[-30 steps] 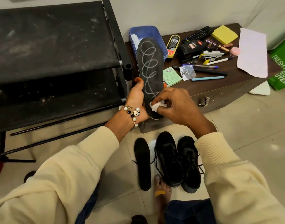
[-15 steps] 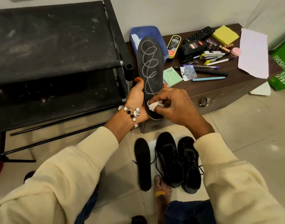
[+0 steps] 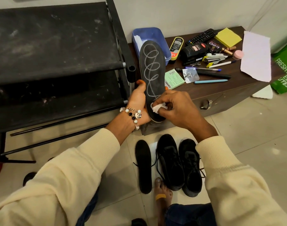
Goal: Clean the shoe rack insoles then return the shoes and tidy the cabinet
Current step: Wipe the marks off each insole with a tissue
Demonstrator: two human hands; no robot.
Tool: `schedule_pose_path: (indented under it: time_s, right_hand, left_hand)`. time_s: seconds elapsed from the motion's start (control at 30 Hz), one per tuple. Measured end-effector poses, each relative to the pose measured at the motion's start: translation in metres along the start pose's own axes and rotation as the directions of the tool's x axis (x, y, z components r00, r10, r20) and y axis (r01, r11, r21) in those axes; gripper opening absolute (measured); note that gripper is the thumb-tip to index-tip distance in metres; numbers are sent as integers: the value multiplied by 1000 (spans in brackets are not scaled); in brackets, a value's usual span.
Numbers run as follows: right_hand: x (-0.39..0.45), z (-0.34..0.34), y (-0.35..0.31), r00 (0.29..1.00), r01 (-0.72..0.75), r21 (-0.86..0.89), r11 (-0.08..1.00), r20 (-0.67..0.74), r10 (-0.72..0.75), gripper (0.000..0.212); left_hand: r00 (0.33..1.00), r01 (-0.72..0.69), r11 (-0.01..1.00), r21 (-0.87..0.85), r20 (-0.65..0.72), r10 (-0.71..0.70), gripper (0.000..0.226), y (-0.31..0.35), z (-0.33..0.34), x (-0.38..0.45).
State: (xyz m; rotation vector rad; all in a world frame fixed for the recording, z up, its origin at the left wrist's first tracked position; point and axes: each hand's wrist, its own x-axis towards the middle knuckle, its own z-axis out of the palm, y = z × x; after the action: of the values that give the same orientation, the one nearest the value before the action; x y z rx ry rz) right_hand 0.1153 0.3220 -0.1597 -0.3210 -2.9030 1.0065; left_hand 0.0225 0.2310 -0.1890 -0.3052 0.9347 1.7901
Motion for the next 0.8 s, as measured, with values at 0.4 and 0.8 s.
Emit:
schedule_pose_path:
  time_s: [0.4, 0.8]
  right_hand:
    - [1, 2, -5, 999, 37, 24, 999, -29, -37, 19]
    - [4, 10, -5, 993, 10, 19, 1000, -117, -8, 19]
  left_hand:
    - [1000, -18, 1000, -3, 10, 18, 65, 4, -3, 1]
    - [999, -16, 1000, 4, -52, 17, 60, 3, 2, -6]
